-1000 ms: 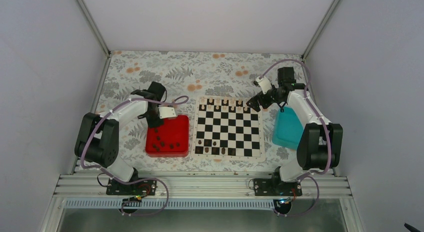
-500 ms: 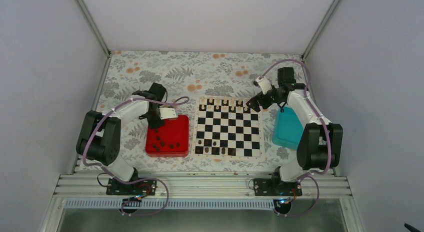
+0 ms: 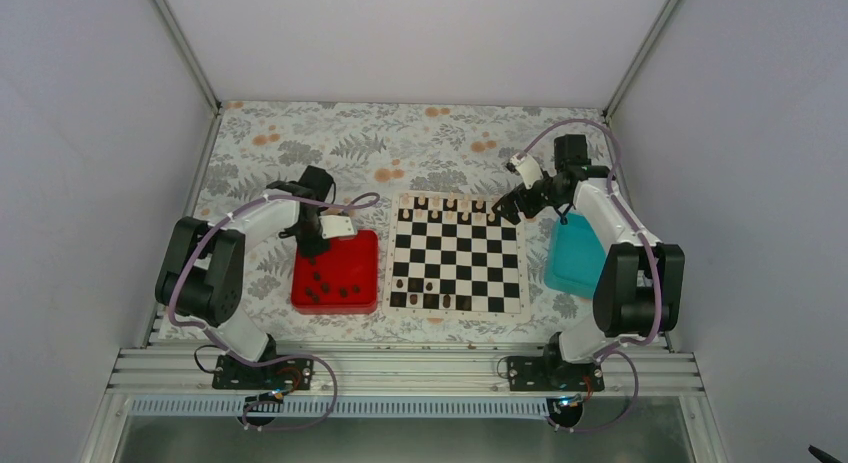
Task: Set up the chess pieces on the board
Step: Pick up the chess piece from the storage box.
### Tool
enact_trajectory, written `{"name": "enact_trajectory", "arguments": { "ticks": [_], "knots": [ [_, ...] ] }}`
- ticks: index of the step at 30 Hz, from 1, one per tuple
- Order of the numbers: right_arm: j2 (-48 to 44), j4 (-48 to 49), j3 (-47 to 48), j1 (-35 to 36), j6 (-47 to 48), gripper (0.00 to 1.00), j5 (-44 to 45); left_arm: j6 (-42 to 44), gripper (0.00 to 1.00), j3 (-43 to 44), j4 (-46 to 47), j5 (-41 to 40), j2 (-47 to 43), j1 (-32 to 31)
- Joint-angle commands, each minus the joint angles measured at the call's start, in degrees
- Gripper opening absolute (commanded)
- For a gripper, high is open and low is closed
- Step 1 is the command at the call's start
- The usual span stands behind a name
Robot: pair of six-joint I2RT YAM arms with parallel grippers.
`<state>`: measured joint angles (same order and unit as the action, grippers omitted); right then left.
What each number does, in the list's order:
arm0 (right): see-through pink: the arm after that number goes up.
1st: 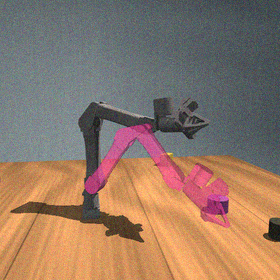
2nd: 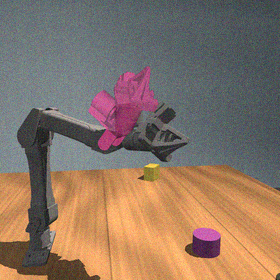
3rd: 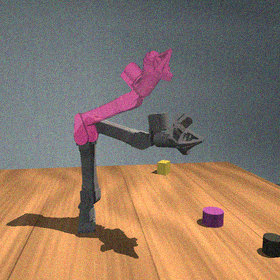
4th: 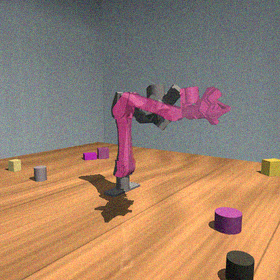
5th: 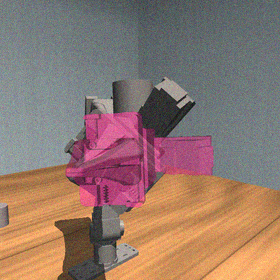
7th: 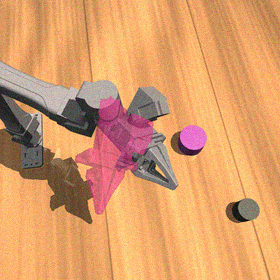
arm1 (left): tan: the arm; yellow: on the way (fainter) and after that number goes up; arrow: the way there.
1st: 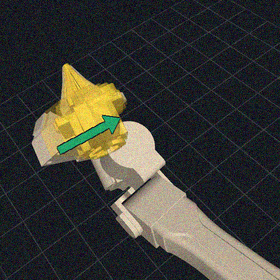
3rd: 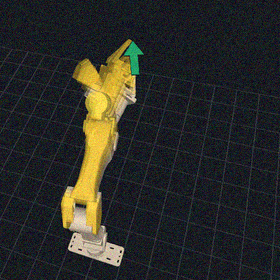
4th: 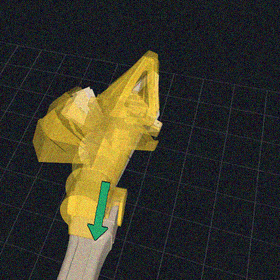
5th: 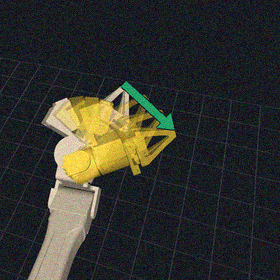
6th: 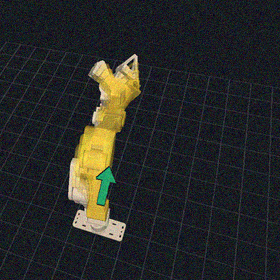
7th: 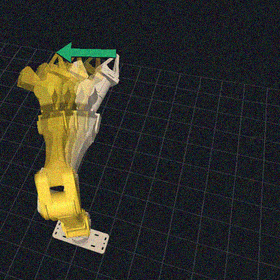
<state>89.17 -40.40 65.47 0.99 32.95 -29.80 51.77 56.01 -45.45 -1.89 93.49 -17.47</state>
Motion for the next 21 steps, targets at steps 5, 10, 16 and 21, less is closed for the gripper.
{"name": "enact_trajectory", "arguments": {
  "ticks": [5,10,16,21],
  "knots": [
    [0.07,-0.2,1.59,-0.46,0.97,1.0,-1.74,-0.48,0.09,0.55,-0.74,0.42,1.06,-0.04],
    [-0.21,-0.13,1.59,-0.41,0.89,1.0,-1.71,-0.74,0.07,2.13,-2.73,1.1,0.07,-0.74],
    [-0.51,0.32,1.74,-0.38,0.38,1.0,-0.47,-1.93,0.07,8.27,-9.34,1.47,-3.81,-3.26],
    [-2.31,0.33,2.56,-1.98,0.04,1.0,0.43,-4.43,0.07,19.54,-16.58,2.0,-5.3,-9.95]
  ]
}}
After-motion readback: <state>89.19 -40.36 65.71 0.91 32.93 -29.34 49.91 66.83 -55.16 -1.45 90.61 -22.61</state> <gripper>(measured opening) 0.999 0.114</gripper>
